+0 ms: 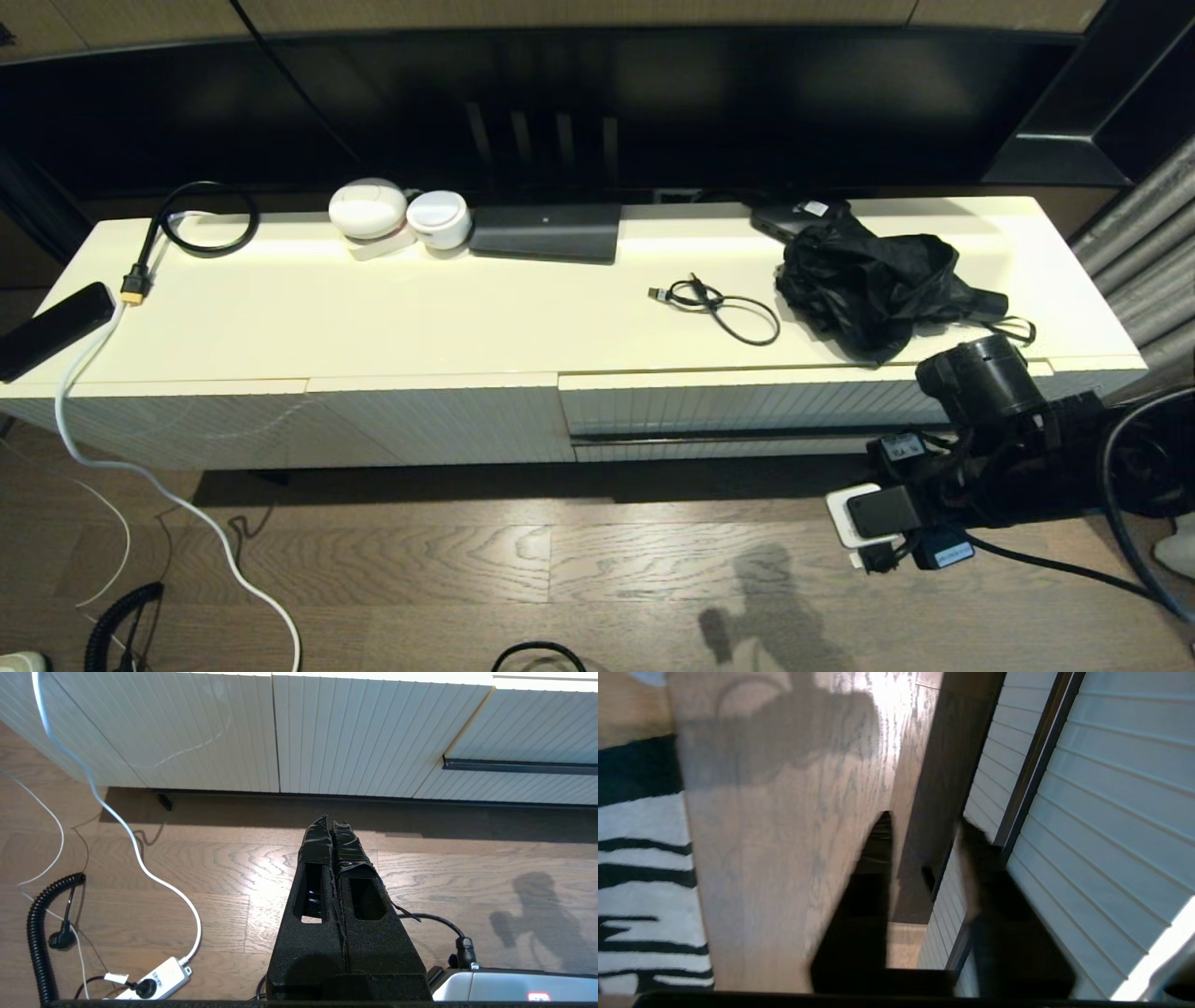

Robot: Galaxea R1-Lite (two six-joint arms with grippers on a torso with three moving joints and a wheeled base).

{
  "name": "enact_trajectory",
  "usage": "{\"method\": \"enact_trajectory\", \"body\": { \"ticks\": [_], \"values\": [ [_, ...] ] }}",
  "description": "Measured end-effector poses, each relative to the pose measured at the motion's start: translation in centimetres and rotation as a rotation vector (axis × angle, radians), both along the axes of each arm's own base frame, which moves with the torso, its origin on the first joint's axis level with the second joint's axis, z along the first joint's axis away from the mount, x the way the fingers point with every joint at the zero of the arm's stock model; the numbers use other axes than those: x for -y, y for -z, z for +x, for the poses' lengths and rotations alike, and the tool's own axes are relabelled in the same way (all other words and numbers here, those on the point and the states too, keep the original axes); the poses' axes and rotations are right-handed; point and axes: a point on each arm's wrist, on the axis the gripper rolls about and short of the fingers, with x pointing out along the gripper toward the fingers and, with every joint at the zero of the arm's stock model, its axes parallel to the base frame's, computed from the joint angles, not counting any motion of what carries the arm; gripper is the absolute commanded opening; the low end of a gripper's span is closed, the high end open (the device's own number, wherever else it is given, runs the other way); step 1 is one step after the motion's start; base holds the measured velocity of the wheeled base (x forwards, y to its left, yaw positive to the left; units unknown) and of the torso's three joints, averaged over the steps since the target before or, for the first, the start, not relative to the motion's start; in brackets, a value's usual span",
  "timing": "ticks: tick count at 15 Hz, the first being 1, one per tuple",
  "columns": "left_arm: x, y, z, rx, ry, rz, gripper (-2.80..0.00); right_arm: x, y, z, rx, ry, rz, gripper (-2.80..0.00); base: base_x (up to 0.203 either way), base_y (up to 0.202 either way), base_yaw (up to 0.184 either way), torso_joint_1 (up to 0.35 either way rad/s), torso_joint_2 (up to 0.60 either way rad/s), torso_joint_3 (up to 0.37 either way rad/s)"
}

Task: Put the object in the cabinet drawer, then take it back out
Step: Open the drawer

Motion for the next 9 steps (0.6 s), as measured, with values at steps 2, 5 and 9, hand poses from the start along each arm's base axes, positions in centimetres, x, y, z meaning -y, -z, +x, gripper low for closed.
{"method": "enact_trajectory", "body": {
  "ticks": [2, 5, 9],
  "values": [
    [0.0, 0.0, 0.0, 0.0, 0.0, 0.0, -2.8, 0.2, 0.9, 0.5, 0.017, 0.015, 0.004, 0.0, 0.0, 0.0, 0.0, 0.0, 0.0, 0.0],
    [0.0, 0.0, 0.0, 0.0, 0.0, 0.0, -2.8, 0.7, 1.8, 0.4, -0.01, 0.038, -0.005, 0.0, 0.0, 0.0, 0.0, 0.0, 0.0, 0.0],
    [0.0, 0.0, 0.0, 0.0, 0.0, 0.0, -2.8, 0.9, 2.5, 0.9, -0.039, 0.096, 0.026, 0.0, 0.0, 0.0, 0.0, 0.0, 0.0, 0.0]
  ]
}}
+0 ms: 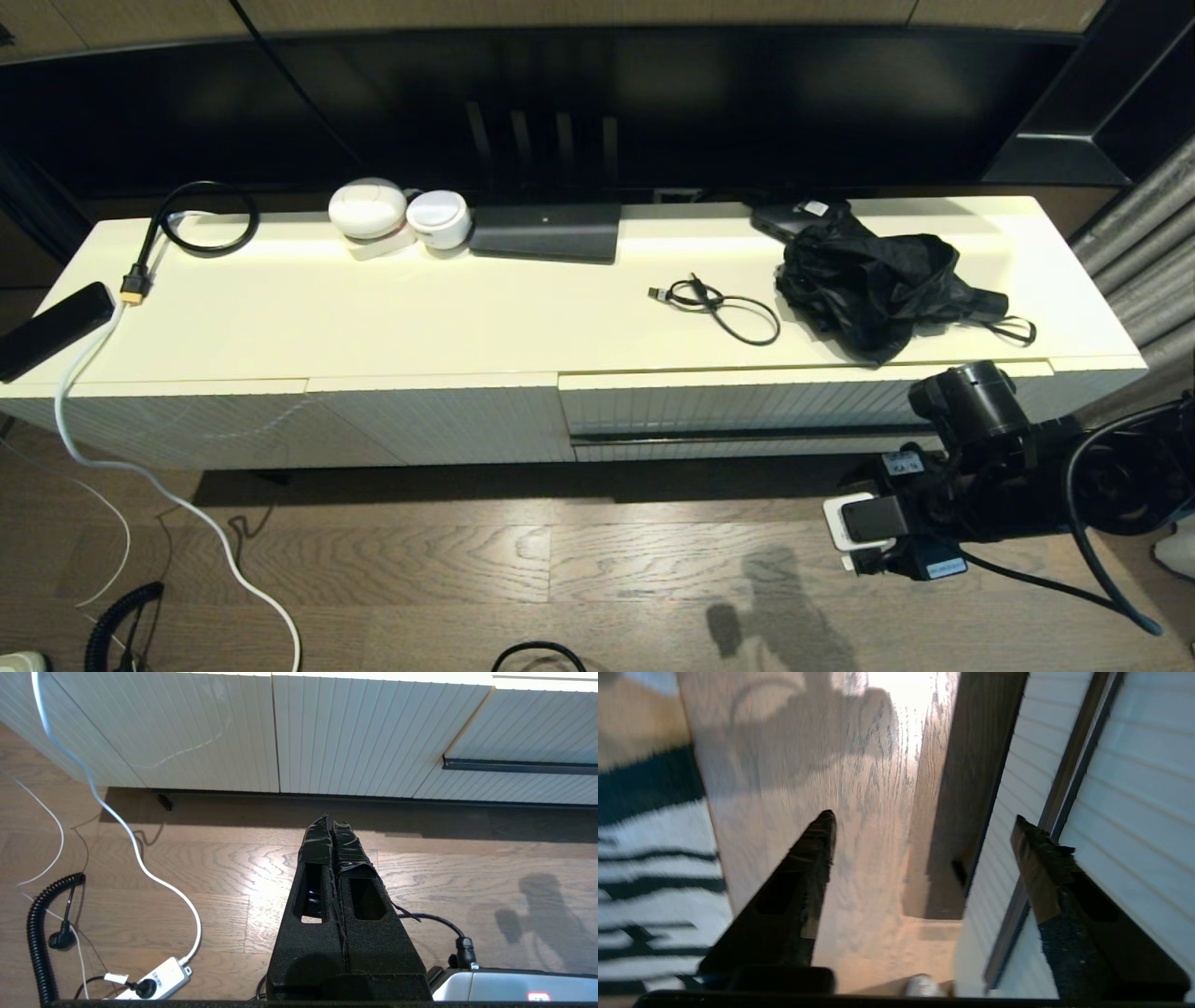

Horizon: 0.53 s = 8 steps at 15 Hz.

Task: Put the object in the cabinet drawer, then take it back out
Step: Open the drawer

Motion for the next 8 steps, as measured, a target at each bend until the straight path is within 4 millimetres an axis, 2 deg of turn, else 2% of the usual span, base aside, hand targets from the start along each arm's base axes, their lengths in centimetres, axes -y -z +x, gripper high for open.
{"method": "enact_trajectory", "body": {
  "ticks": [3, 8],
  "values": [
    [0.0, 0.0, 0.0, 0.0, 0.0, 0.0, -2.8, -0.3, 0.6, 0.9, -0.007, 0.091, 0.071, 0.0, 0.0, 0.0, 0.0, 0.0, 0.0, 0.0],
    [0.0, 0.0, 0.0, 0.0, 0.0, 0.0, -2.8, -0.6, 2.7, 2.9, 0.028, 0.119, 0.106, 0.0, 0.0, 0.0, 0.0, 0.0, 0.0, 0.0]
  ]
}}
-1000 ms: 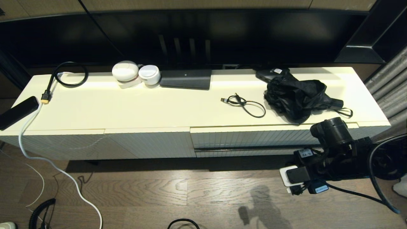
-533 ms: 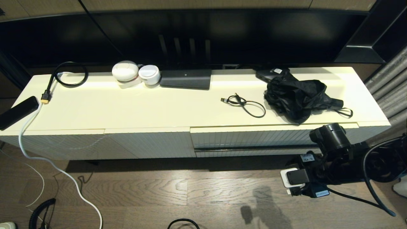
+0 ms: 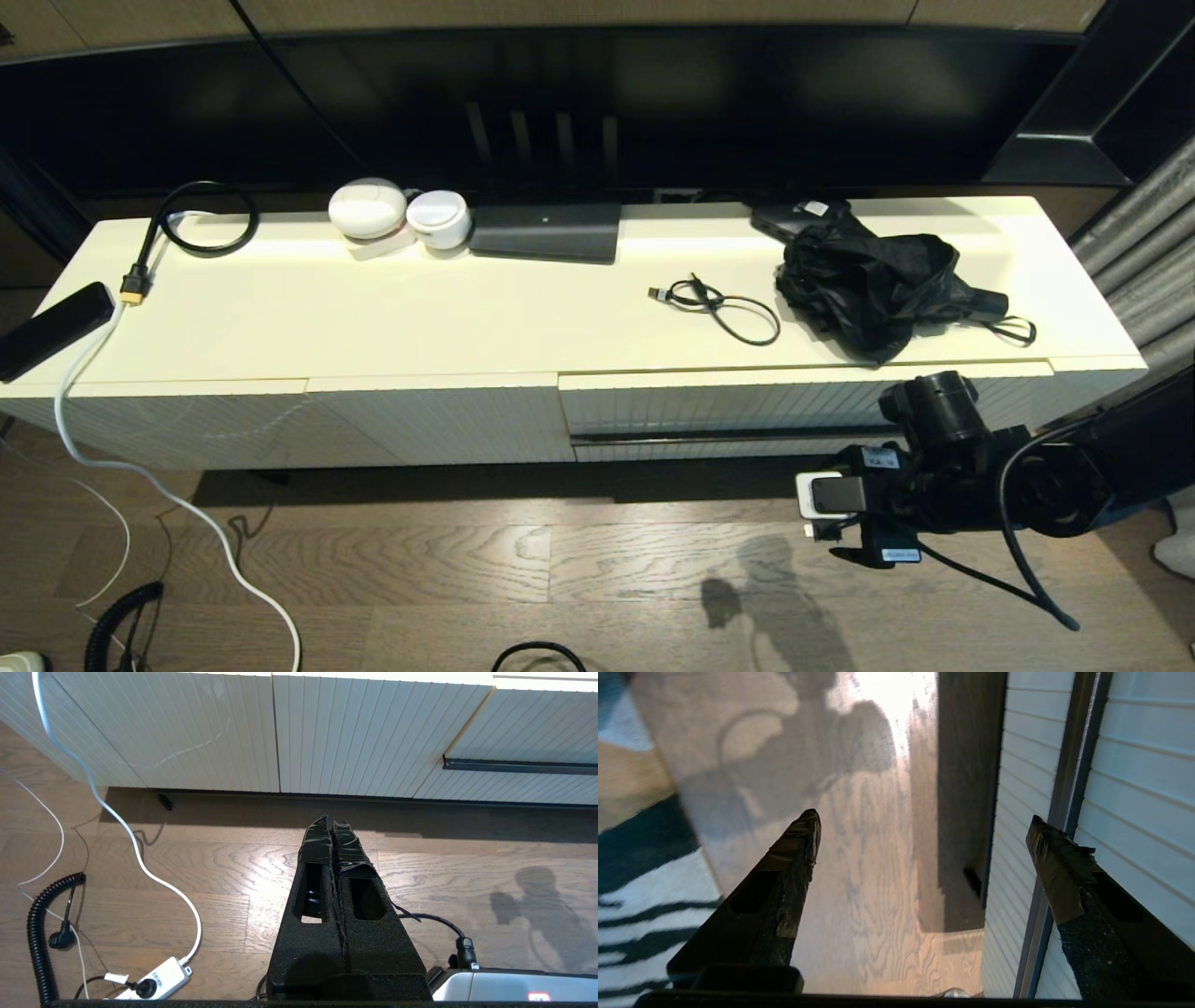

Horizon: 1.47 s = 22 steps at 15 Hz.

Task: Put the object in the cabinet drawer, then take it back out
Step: Open the drawer

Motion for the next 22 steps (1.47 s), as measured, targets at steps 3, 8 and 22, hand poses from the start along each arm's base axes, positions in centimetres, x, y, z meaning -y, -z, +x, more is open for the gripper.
{"method": "enact_trajectory", "body": {
  "ticks": [3, 8, 22],
  "values": [
    [0.0, 0.0, 0.0, 0.0, -0.001, 0.0, -2.8, -0.1, 0.9, 0.6, 0.012, -0.005, 0.005, 0.0, 0.0, 0.0, 0.0, 0.0, 0.0, 0.0],
    [0.0, 0.0, 0.0, 0.0, 0.0, 0.0, -2.8, -0.4, 2.4, 1.9, 0.052, -0.012, 0.02, 0.0, 0.0, 0.0, 0.0, 0.0, 0.0, 0.0],
    [0.0, 0.0, 0.0, 0.0, 0.0, 0.0, -2.8, -0.5, 3.5, 5.6, 0.153, -0.011, 0.034, 0.0, 0.0, 0.0, 0.0, 0.0, 0.0, 0.0]
  ]
}}
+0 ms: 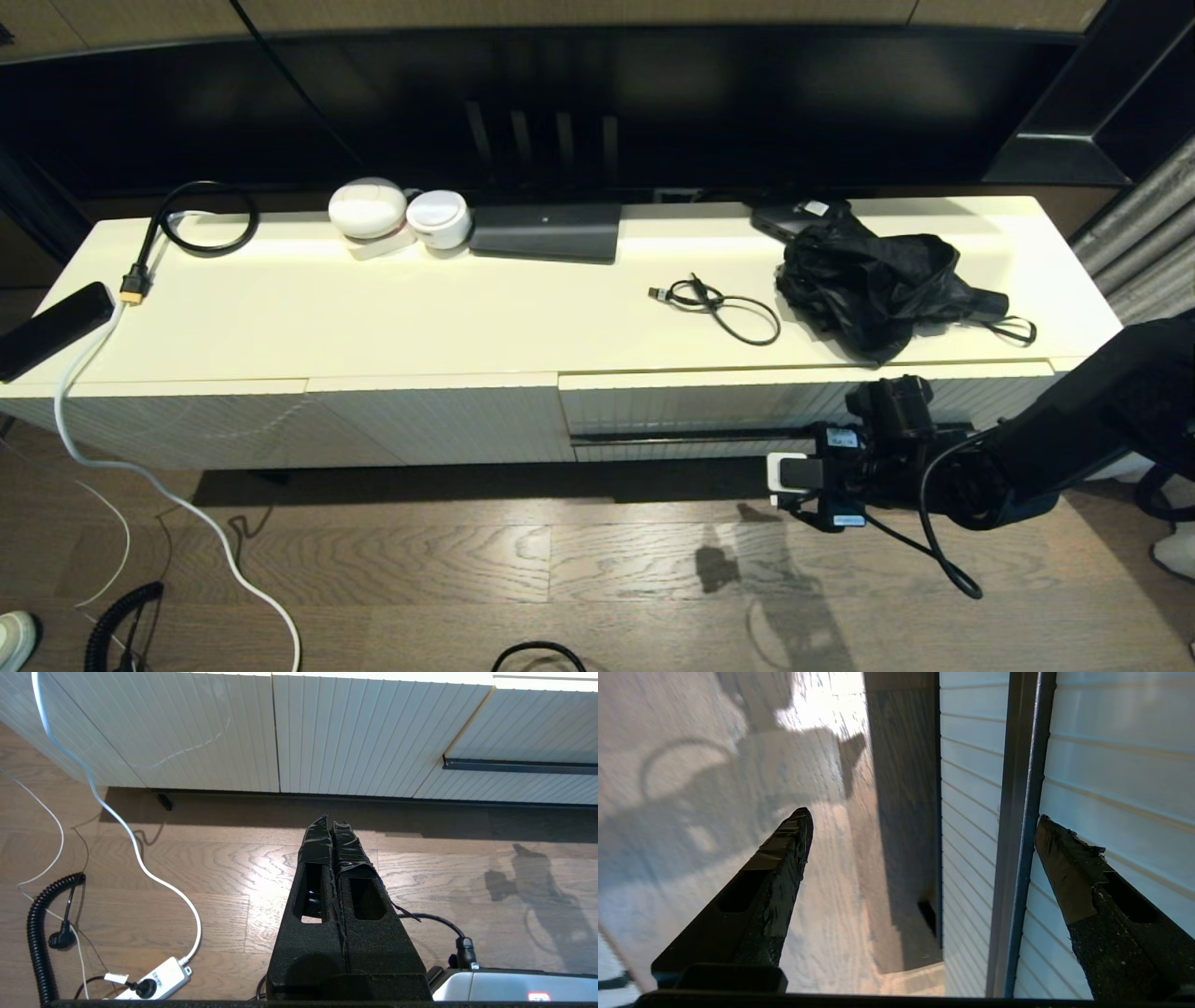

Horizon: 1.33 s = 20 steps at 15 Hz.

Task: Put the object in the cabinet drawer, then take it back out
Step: Open the drawer

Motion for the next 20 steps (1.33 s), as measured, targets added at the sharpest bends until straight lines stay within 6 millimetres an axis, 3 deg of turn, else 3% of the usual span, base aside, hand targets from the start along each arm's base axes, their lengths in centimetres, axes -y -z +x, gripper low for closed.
{"method": "enact_trajectory", "body": {
  "ticks": [14, 20],
  "values": [
    [0.0, 0.0, 0.0, 0.0, 0.0, 0.0, -2.8, 0.3, 1.7, 2.3, 0.029, -0.002, -0.023, 0.0, 0.0, 0.0, 0.0, 0.0, 0.0, 0.0],
    [0.0, 0.0, 0.0, 0.0, 0.0, 0.0, -2.8, 0.8, 1.5, 2.9, 0.047, -0.012, -0.045, 0.0, 0.0, 0.0, 0.0, 0.0, 0.0, 0.0]
  ]
}}
